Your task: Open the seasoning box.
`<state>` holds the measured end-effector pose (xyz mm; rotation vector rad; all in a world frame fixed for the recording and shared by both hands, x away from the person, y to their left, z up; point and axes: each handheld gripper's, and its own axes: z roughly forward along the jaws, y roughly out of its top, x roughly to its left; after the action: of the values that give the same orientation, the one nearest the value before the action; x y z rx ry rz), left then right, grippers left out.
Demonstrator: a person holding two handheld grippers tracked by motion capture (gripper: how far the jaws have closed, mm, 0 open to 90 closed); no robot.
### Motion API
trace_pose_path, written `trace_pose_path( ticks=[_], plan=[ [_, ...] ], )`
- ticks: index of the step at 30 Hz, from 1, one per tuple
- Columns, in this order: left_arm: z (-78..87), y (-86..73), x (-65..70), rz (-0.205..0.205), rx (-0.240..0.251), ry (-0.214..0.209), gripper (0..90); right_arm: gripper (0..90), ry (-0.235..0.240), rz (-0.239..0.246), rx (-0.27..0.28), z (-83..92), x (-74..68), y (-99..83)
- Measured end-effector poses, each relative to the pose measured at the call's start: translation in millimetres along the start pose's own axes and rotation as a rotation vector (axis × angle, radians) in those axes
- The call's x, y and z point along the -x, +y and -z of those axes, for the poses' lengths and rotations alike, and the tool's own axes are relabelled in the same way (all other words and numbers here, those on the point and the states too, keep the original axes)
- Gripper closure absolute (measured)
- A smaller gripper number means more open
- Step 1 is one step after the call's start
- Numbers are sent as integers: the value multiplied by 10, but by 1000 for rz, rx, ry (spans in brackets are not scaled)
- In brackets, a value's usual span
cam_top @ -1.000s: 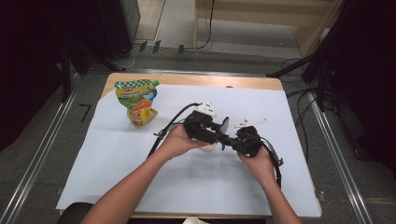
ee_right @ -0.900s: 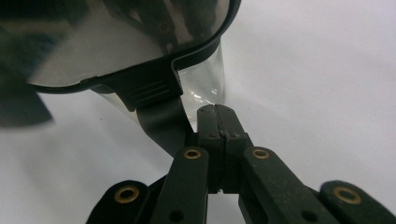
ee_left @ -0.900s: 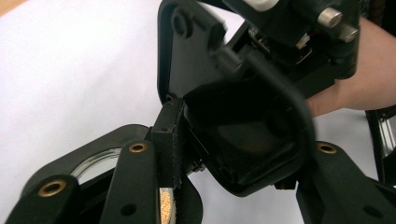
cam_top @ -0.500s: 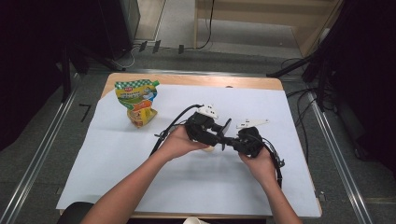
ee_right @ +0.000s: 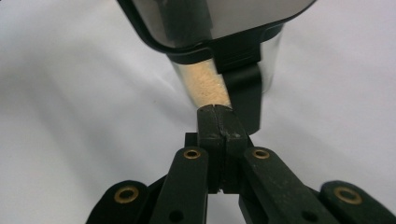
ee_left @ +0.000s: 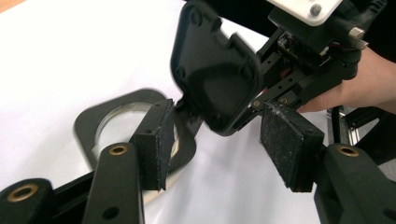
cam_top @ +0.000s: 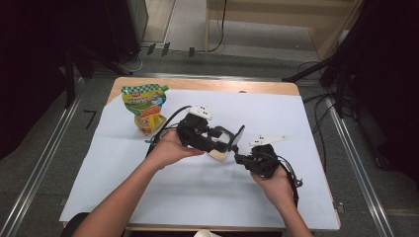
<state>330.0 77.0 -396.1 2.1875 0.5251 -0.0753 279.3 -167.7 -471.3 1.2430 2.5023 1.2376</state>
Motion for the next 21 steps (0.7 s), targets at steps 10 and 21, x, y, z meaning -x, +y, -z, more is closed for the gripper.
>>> trace_pose_path(
  ticks=[10, 21],
  plan=[
    [135, -260, -271, 82, -42, -14, 559, 900, -3, 6, -3, -93, 65, 31],
    [453, -459, -396, 147, 7, 34, 636, 900, -7, 4, -4, -111, 259, 96]
  ],
)
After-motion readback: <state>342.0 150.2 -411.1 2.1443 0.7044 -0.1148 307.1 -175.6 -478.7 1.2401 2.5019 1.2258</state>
